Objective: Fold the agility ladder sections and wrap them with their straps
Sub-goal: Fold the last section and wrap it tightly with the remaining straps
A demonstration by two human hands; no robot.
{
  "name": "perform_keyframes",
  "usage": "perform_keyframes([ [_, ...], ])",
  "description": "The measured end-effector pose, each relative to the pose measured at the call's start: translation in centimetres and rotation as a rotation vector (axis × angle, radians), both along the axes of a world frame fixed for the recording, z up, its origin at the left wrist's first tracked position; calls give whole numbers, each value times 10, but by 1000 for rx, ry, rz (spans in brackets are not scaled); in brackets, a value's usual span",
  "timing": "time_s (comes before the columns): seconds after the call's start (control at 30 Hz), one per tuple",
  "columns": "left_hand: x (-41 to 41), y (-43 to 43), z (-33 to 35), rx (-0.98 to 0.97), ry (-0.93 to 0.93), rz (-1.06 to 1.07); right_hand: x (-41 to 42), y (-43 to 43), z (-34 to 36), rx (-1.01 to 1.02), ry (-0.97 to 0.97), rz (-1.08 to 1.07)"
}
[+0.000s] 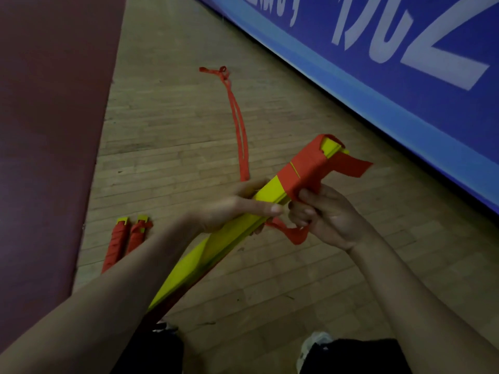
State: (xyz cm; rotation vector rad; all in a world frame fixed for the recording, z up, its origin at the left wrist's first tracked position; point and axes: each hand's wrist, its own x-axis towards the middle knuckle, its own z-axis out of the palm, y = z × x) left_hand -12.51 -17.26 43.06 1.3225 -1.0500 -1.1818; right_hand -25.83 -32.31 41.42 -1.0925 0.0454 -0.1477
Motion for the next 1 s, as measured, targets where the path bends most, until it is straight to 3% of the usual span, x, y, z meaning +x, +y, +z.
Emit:
perform_keyframes([
  [0.13, -2, -2, 2, 12, -154, 152, -6, -8, 6, -95, 73, -69],
  [0.3, 1, -5, -11, 64, -731, 345, -11, -5, 6, -251, 222, -171],
  [0.37, 6, -7, -20, 139, -834, 410, -12, -1, 7, -343, 201, -175],
  [0.47, 9, -8, -30, 166, -883, 433, -14, 3, 9, -477, 201, -164],
  [0.57, 4, -8, -29, 232, -1197, 440, -15, 9, 10, -537, 248, -171],
  [0.67, -6, -6, -26, 255, -1399, 416, -15, 10, 9, -462, 293, -239],
  [1.0, -11, -10, -33, 299, -1488, 425, -14, 4, 2, -566, 328, -213],
])
